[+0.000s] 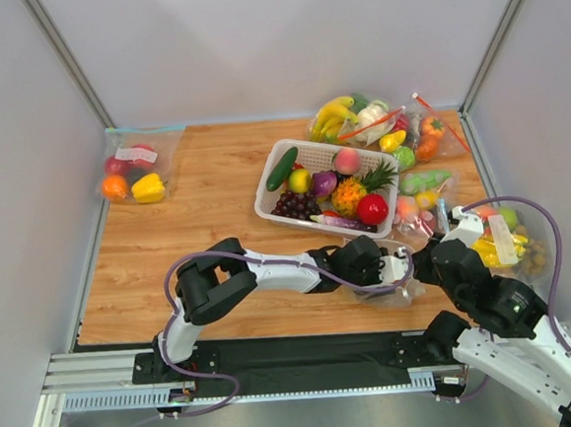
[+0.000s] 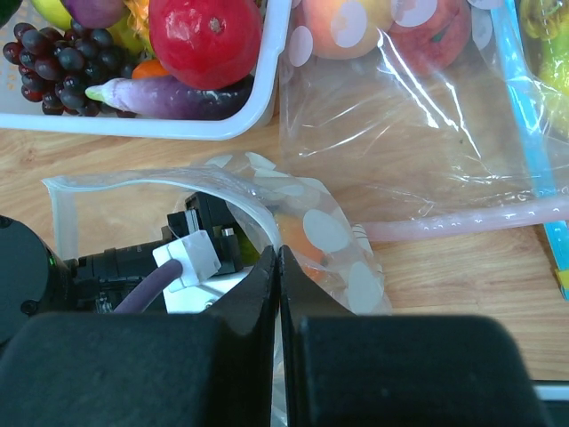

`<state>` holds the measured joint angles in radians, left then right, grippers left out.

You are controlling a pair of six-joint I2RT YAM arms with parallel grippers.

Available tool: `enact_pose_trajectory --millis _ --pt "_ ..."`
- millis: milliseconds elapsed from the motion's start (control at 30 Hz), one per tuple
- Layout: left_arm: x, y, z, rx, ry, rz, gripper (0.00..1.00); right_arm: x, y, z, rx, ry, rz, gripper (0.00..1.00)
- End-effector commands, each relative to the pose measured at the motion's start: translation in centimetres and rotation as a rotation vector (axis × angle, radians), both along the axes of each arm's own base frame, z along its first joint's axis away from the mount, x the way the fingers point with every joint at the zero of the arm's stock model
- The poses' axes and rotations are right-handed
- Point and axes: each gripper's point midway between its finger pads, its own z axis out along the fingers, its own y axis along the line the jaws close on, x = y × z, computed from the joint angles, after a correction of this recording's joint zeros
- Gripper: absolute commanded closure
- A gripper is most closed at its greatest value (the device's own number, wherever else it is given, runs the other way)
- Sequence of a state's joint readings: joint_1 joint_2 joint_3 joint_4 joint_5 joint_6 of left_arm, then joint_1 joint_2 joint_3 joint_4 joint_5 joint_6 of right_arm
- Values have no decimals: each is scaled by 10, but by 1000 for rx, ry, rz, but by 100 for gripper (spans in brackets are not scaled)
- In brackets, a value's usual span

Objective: Open the zip-top bag and remove the fake food

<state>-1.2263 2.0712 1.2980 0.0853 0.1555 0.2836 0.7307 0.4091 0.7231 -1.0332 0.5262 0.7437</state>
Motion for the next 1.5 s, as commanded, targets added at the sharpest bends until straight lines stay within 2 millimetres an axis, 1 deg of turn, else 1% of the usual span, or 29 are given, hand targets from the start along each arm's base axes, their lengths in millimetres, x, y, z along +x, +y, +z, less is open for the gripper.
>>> enact_pose_trajectory --millis 0,67,100,133,167,200,267,300,400,467,500,533,667,700,733,767,800,867,900,1000,1067,1100,1133,1167,1233,1267,1333,1367,1467 --pt "-6 2 1 16 -27 -12 65 9 7 18 80 -69 -22 100" --pt "-7 4 9 -9 -10 7 66 10 9 18 83 -65 -18 100" --pt "-9 8 10 -10 -1 19 66 9 10 17 82 -63 -13 100" --pt "-9 6 28 -55 -2 28 66 10 10 16 78 -60 -13 100" --pt "-10 10 31 -65 16 56 66 9 10 16 76 -56 -10 100" --pt "-9 9 49 -107 13 74 66 10 11 16 77 -57 -9 100" --pt "-3 14 62 -129 16 123 66 9 13 15 76 -50 4 100" --pt "-3 15 76 -163 32 147 66 9 14 14 75 -48 8 100" --pt "-1 20 93 -200 67 181 65 10 19 13 72 -41 33 100" --pt "1 23 99 -209 86 210 65 10 26 10 56 -22 76 100" --pt "4 26 106 -219 91 224 65 10 29 10 56 -14 88 100" --pt "3 27 107 -220 105 233 65 11 32 5 45 8 101 100" --pt "2 38 118 -233 141 252 65 13 37 0 31 25 120 100" --pt "5 43 127 -248 145 263 65 13 39 1 37 20 124 100" --pt "4 46 130 -256 170 267 65 14 39 2 40 19 125 100" --pt "4 50 138 -277 179 267 65 14 40 1 40 22 127 100" --pt "8 55 141 -287 192 279 65 15 41 0 37 26 129 100" --pt "2 61 152 -313 221 251 65 15 42 -1 36 31 133 100" --pt "3 64 155 -319 227 250 65 15 43 -4 34 35 136 100" --pt "-5 72 163 -328 245 217 65 16 46 -6 34 42 144 100" --pt "-16 75 170 -346 276 165 65 17 48 -6 35 42 148 100" --pt "-17 77 173 -354 290 156 65 18 49 -8 31 48 154 100" --pt "-25 78 176 -359 321 117 65 18 50 -8 32 50 155 100" --pt "-27 80 181 -370 332 104 65 19 52 -7 31 45 160 100" --pt "-27 83 191 -396 355 103 64 20 54 -7 32 48 168 100" --pt "-25 84 200 -424 348 101 64 21 55 -6 34 45 172 100" --pt "-19 86 209 -454 353 114 64 21 58 -7 36 48 181 100" --pt "-16 86 218 -477 343 116 64 22 59 -5 39 45 188 100" --pt "2 87 234 -527 325 155 63 22 62 -4 47 39 202 100"
